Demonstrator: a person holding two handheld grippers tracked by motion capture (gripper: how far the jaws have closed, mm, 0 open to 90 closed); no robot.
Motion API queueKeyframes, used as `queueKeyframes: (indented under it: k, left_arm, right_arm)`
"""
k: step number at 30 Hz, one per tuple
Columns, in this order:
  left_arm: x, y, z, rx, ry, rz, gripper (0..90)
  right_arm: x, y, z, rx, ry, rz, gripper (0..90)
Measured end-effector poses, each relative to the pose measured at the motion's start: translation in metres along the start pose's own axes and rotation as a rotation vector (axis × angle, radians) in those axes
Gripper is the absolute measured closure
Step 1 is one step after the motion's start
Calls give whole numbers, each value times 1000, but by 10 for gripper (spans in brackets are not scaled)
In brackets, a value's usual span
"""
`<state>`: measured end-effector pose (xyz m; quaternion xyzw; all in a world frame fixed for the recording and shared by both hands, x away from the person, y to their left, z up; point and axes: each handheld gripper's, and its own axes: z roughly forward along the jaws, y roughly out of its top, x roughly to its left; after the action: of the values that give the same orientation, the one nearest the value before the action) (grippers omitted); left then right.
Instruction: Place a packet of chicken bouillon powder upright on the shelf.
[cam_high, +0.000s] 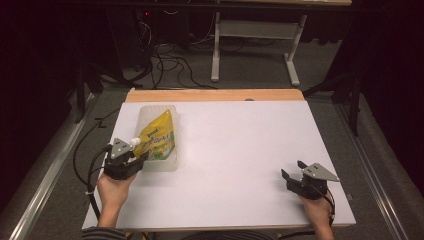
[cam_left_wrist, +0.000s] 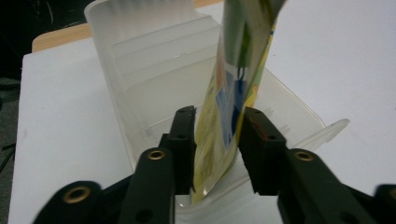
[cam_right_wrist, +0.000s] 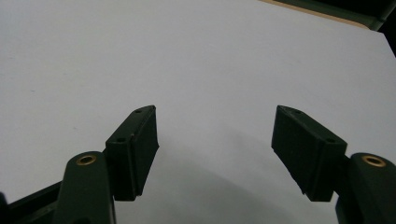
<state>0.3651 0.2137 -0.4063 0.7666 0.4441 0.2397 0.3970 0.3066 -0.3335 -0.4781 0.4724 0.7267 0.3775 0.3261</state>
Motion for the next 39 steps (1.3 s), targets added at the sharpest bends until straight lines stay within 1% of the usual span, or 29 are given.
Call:
queueKeyframes:
  k: [1,2,4,5,6,7,10,11,16,17,18,19,22,23,25,29,31,32,33,34,36,39]
  left_arm:
    - [1,-1,-1,-6,0,-10,608]
    - [1,-2,-2,-13,3,-18,608]
    - [1,-5,-6,-31,7,-35,567]
    - [1,-8,-9,-45,6,-51,535]
    - [1,-8,-9,-45,6,-51,523]
    - [1,-12,-13,-56,7,-60,514]
    - [-1,-15,-16,-66,6,-67,498]
    - [-3,-18,-20,-76,5,-70,489]
    - [-8,-23,-27,-89,0,-79,473]
    - [-11,-26,-29,-93,1,-78,464]
    - [-11,-26,-29,-93,1,-78,459]
    - [-16,-28,-32,-93,8,-60,453]
    - [-22,-31,-33,-102,-4,-58,449]
    - [-26,-34,-34,-104,-23,-60,446]
    - [-30,-35,-34,-106,-35,-65,442]
    - [-36,-37,-33,-97,-47,-61,430]
    - [-43,-38,-32,-101,-54,-49,429]
    - [-43,-38,-32,-101,-54,-49,429]
    - [-48,-38,-30,-100,-64,-43,428]
    - [-48,-38,-30,-100,-64,-43,428]
    - [-54,-39,-27,-92,-82,-40,428]
    - [-65,-41,-20,-88,-123,-38,426]
  right_arm:
    - [0,0,0,2,0,-1,323]
    - [0,0,0,2,0,-1,323]
    - [0,0,0,1,3,1,323]
    - [-2,0,-1,-8,11,20,324]
    - [-2,0,-1,-8,11,20,324]
    - [-5,-1,-1,-16,20,39,326]
    - [-5,-1,-1,-12,22,40,328]
    - [-4,0,-1,-7,17,27,330]
    - [-4,0,-1,-9,17,29,330]
    - [-4,-1,-1,-14,15,28,330]
    - [-4,-1,-1,-14,15,28,330]
    - [-3,0,-1,-11,15,26,331]
    - [-3,0,-1,-9,16,25,331]
    - [-4,-1,-1,-11,15,30,331]
    - [-4,-1,-1,-14,14,27,331]
    - [-3,-1,-1,-12,14,29,331]
    - [-4,-1,-1,-15,14,29,331]
    - [-4,-1,-1,-16,14,28,331]
    - [-4,-1,-1,-15,14,29,332]
    - [-4,-1,-1,-15,14,29,332]
    - [-4,0,-1,-9,18,29,332]
    - [-4,0,0,0,25,36,332]
